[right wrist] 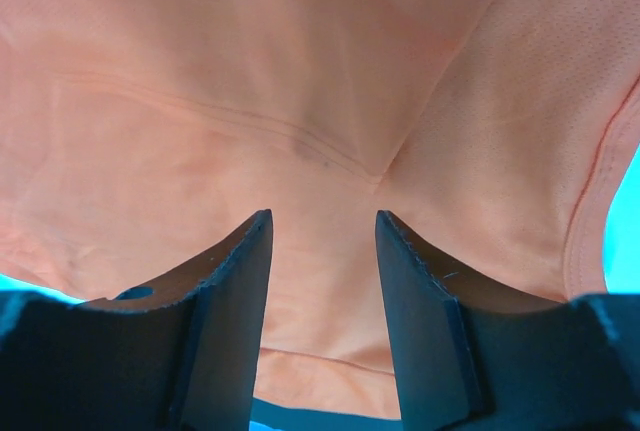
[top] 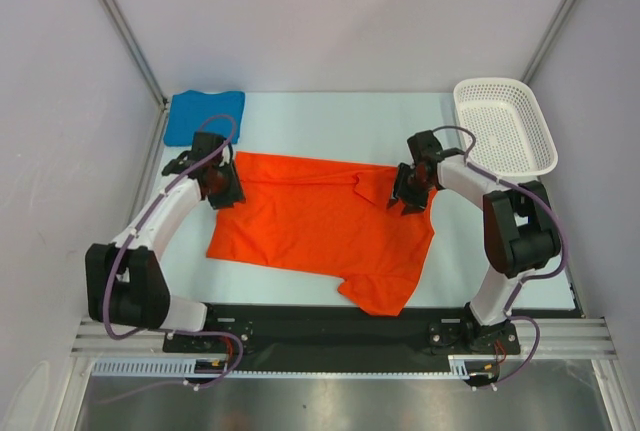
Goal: Fold and stack the t-shirts
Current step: Fold the tshirt
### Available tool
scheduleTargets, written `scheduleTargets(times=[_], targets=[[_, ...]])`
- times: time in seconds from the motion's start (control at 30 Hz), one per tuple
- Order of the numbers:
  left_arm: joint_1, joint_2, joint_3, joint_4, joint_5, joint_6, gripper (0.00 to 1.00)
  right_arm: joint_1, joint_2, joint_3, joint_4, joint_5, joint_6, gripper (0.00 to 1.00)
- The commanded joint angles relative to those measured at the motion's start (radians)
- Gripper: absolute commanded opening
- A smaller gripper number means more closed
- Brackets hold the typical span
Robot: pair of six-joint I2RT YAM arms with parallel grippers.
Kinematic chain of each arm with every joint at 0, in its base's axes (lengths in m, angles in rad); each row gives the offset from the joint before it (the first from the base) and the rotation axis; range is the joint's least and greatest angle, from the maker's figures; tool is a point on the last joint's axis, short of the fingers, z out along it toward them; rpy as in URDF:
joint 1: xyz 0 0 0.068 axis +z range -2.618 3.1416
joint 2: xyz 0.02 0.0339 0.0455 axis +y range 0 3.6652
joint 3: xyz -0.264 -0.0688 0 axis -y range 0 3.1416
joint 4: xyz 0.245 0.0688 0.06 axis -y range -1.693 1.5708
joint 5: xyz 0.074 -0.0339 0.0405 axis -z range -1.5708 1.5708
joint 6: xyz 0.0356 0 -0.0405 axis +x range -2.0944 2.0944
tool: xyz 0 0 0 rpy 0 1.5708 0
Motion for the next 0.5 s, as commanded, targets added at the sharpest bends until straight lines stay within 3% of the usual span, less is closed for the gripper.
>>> scheduleTargets(times=[0.0,0.3,0.47], targets=[[-0.005,-0.087,-0.031,0.019,0.066,-0.041,0.40,-0.014,-0.010,-0.036,0.097,-0.013,0.056,0.51],[-0.015,-0.139,-0.058,0.001,0.070,-0.043,0.40,-0.043,0.030,-0.112,0.194,-0.037,0.056,0.49],[-0.017,-0.148,-0.043,-0.010,0.059,-0.040,0.40,-0.044,0.045,-0.112,0.214,-0.042,0.059,0.42]])
